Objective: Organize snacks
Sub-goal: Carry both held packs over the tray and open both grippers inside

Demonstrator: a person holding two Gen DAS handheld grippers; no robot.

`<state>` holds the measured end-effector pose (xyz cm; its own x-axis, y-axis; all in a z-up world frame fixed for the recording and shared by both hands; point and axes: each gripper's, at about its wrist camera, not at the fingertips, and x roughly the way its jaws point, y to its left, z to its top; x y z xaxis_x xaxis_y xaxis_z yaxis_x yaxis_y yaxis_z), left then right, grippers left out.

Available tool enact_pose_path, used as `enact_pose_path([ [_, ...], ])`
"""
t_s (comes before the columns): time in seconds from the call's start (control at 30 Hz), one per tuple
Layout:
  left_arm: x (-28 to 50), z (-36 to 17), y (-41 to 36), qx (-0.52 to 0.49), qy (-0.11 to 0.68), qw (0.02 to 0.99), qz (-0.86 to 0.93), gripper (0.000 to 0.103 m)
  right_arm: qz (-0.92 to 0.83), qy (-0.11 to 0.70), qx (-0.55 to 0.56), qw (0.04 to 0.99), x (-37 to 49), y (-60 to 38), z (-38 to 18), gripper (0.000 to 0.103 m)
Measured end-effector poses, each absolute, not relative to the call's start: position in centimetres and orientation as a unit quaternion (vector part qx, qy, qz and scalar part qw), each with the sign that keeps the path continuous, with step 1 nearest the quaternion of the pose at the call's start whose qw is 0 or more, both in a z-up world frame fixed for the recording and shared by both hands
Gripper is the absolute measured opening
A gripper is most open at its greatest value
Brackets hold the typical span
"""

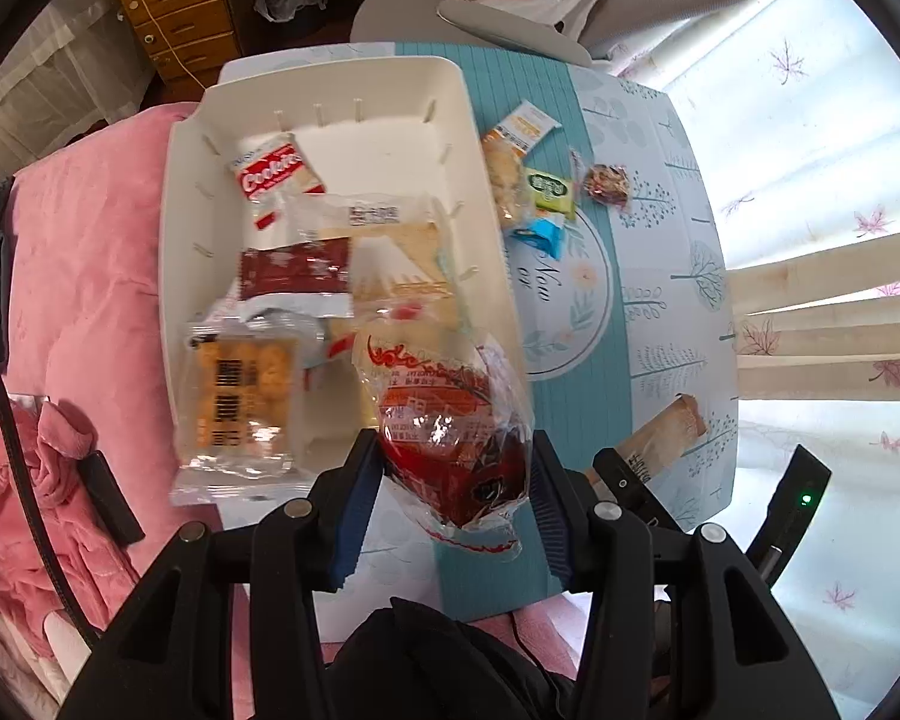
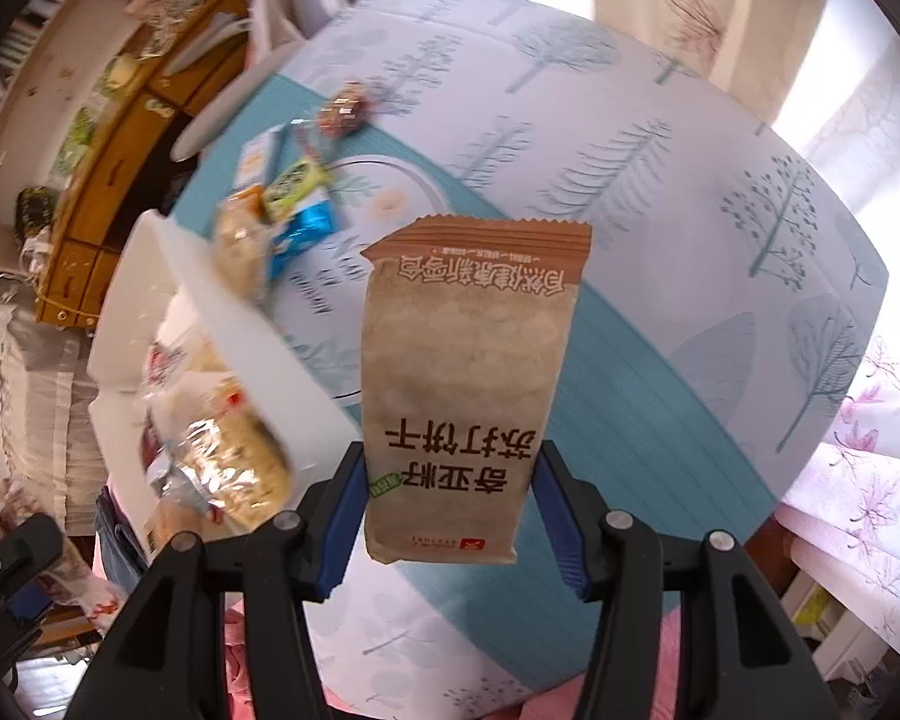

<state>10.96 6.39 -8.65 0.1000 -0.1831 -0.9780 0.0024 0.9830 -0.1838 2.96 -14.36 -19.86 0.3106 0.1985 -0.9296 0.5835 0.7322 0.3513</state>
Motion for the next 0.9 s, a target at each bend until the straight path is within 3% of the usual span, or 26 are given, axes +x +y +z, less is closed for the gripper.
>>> enact_pose_path([
  [0.53,10.4,-9.4,15.6,-0.09,0.61,0.785,-0.053,0.047,-0.031,0.54,0.304,0.784,4.8,-4.1,-18.0,0.055],
  [0.9,9.0,-11.3,17.5,-0.096,0.584,0.803,-0.076,0.047,0.05,0.554,0.254,0.791,5.6,-0.6,-17.6,0.055],
])
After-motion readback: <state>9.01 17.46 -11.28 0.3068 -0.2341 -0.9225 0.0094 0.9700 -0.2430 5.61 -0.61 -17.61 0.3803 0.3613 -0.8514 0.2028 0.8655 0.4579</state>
